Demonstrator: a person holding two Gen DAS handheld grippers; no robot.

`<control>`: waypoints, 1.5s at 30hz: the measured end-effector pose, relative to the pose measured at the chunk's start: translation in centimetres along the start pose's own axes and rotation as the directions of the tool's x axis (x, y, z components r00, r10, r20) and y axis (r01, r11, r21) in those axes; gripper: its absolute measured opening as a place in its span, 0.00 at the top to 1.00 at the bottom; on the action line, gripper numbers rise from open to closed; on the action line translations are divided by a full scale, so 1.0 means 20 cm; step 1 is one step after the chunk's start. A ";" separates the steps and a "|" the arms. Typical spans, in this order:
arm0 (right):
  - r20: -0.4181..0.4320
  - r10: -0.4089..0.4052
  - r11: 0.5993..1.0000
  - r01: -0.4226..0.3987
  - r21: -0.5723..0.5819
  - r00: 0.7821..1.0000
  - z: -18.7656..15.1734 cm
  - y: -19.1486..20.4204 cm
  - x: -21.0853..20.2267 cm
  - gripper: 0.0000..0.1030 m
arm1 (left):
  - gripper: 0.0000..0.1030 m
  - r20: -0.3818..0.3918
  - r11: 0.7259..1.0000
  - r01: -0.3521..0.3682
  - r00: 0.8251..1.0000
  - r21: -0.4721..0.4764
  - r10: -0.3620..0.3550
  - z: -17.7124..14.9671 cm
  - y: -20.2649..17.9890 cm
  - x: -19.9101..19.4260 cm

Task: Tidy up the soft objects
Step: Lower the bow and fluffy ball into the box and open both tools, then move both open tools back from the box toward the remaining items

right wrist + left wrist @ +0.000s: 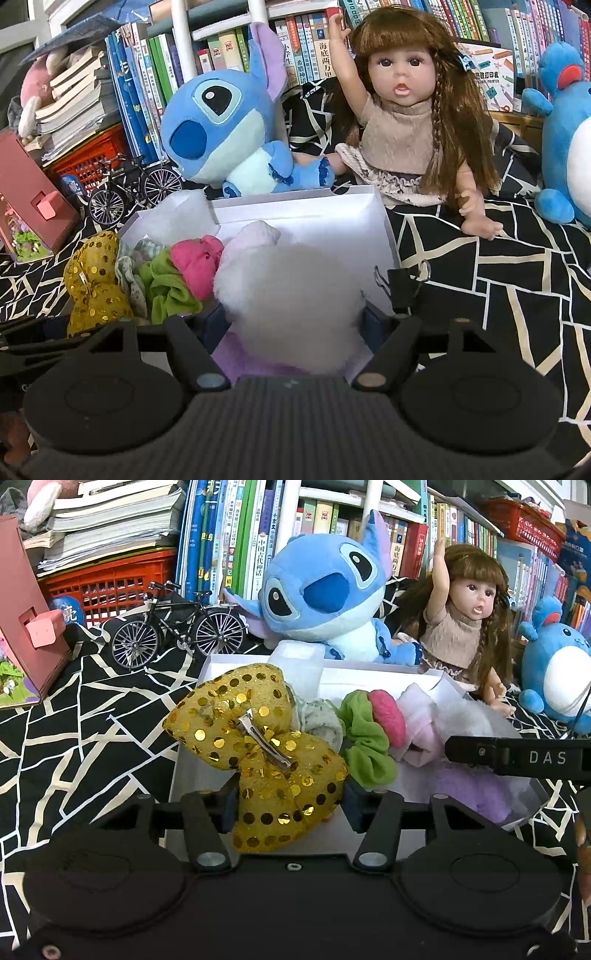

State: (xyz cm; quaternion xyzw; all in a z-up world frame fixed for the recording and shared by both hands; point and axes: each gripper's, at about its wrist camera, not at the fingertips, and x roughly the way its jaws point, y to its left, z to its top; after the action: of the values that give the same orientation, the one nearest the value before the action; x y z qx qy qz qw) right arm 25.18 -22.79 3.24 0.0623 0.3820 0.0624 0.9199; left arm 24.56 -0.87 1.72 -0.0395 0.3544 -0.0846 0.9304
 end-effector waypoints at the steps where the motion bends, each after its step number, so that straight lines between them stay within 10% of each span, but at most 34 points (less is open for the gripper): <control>1: -0.001 -0.001 1.000 0.001 0.001 1.000 0.00 0.00 0.00 0.24 | 0.47 -0.001 1.000 0.002 1.000 -0.002 -0.002 0.00 0.00 0.00; 21: 0.099 0.068 0.997 -0.065 -0.028 0.993 -0.09 0.01 -0.27 0.04 | 0.19 0.063 1.000 0.030 0.998 -0.010 -0.029 -0.07 -0.01 -0.25; 45: 0.196 0.098 0.969 -0.049 -0.242 0.976 -0.51 0.11 -0.65 0.00 | 0.15 0.095 0.991 0.135 0.986 0.026 -0.137 -0.42 -0.08 -0.66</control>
State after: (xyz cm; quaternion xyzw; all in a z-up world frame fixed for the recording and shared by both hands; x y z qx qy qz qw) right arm 8.73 -21.99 5.58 -0.0268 0.2718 0.1347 0.9525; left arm 9.16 -0.19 4.34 -0.0586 0.3048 -0.1491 0.9389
